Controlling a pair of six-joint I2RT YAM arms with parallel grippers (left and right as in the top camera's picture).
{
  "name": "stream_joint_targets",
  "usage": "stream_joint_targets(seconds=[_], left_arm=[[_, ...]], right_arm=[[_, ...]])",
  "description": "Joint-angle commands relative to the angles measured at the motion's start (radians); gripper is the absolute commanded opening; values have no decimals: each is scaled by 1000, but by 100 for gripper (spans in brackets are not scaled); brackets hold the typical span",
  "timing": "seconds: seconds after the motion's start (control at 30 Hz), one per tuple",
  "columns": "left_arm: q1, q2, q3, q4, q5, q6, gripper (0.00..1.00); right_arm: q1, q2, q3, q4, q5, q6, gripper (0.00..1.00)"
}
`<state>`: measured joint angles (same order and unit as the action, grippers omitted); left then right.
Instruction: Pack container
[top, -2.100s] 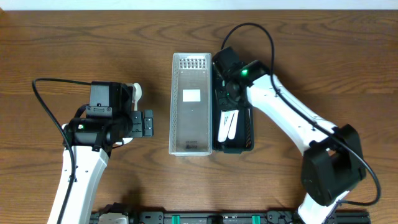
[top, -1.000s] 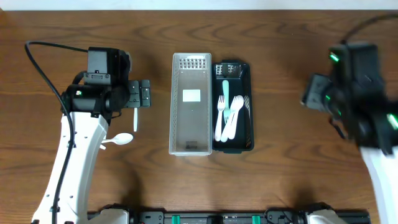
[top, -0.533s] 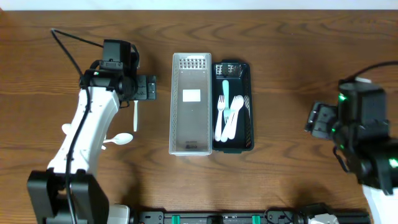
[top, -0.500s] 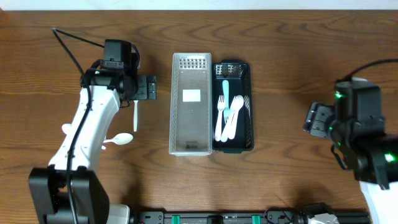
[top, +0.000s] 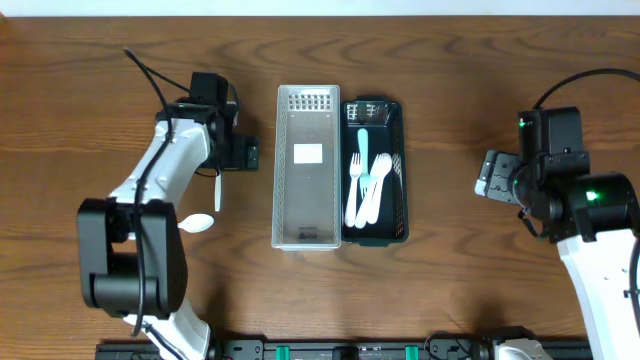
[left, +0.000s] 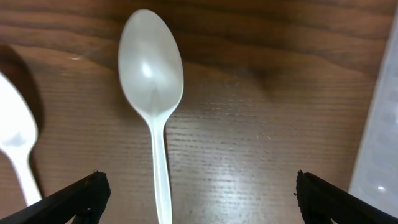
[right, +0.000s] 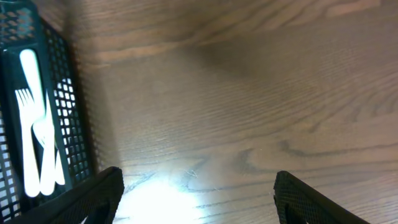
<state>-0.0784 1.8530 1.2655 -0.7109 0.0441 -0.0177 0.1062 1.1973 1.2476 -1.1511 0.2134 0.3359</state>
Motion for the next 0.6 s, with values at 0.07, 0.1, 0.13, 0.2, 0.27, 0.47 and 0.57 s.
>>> stream_joint_targets(seconds=[0.07, 0.1, 0.13, 0.2, 0.27, 0.47, 0.57], left_arm=[[21, 40, 0, 19, -19, 21, 98], [27, 46, 0, 23, -19, 21, 98], [32, 50, 0, 24, -19, 21, 98], [48, 62, 0, 25, -19, 21, 98], [61, 73, 0, 25, -18, 21, 98], [80, 114, 0, 26, 27, 40, 98], [80, 132, 0, 33, 27, 40, 98]], right_arm=[[-69, 23, -3, 6, -70, -47, 80], [-79, 26, -3, 6, -73, -50, 80], [-86, 26, -3, 6, -73, -50, 80], [-98, 27, -3, 6, -76, -56, 80], [-103, 27, -3, 6, -81, -57, 80], [-105, 27, -3, 8, -90, -64, 80], [-105, 27, -3, 7, -90, -64, 80]])
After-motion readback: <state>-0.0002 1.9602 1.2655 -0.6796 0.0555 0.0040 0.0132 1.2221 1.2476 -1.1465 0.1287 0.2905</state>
